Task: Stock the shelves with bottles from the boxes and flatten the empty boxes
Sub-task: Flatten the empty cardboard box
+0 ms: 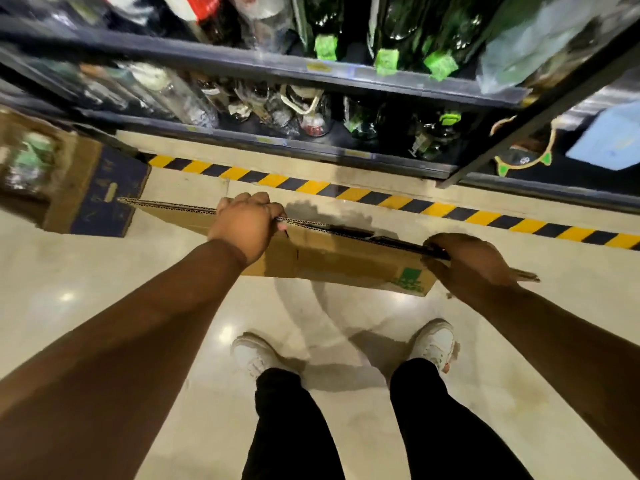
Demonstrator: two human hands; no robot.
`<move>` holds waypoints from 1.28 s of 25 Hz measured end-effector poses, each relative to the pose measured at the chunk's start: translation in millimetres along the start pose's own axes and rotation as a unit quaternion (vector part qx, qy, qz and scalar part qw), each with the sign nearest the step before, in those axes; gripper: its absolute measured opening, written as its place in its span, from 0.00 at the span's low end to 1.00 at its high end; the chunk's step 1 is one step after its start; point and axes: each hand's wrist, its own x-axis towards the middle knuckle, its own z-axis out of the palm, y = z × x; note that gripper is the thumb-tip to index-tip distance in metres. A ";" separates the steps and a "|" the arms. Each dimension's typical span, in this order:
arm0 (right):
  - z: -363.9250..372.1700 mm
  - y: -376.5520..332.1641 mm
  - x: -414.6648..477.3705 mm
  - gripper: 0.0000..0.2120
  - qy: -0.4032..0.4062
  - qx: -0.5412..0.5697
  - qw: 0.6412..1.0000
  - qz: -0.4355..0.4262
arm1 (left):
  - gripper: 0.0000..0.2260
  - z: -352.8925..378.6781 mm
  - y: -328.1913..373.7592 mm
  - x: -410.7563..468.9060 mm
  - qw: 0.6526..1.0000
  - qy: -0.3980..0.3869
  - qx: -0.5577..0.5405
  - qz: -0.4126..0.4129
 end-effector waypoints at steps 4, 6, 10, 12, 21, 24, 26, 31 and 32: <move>7.0 -124.9 24.6 0.20 -0.012 0.027 0.999 -0.044 | 0.11 7.3 -75.7 -23.6 0.997 0.015 -0.072 -0.010; 14.0 -180.2 33.8 0.17 0.003 0.027 0.997 -0.072 | 0.08 9.8 -115.1 -38.4 0.988 0.037 -0.152 -0.015; 21.3 -277.1 54.7 0.12 -0.008 0.042 0.998 -0.039 | 0.13 7.9 -200.5 -64.2 0.963 0.056 -0.257 -0.049; 21.4 -306.4 67.1 0.10 -0.013 0.067 0.997 -0.046 | 0.11 2.8 -232.8 -64.1 0.954 0.041 -0.292 -0.053; 7.7 -360.6 157.4 0.05 0.023 0.019 0.998 -0.050 | 0.13 -19.1 -335.3 12.7 0.980 0.049 -0.178 -0.079; 15.4 -358.2 208.6 0.15 0.010 0.048 0.998 -0.034 | 0.15 -13.0 -352.1 58.8 0.988 0.049 -0.137 -0.055; 27.4 -356.8 241.0 0.22 0.027 0.059 0.997 -0.040 | 0.19 -4.2 -363.7 84.5 0.992 0.042 -0.100 -0.064; 40.8 -360.4 308.1 0.08 0.029 0.010 1.000 0.003 | 0.33 20.2 -384.8 115.0 0.991 -0.027 -0.108 -0.079; 43.2 -361.0 318.7 0.08 0.036 -0.001 0.999 0.017 | 0.35 23.8 -386.5 120.2 0.991 -0.029 -0.106 -0.075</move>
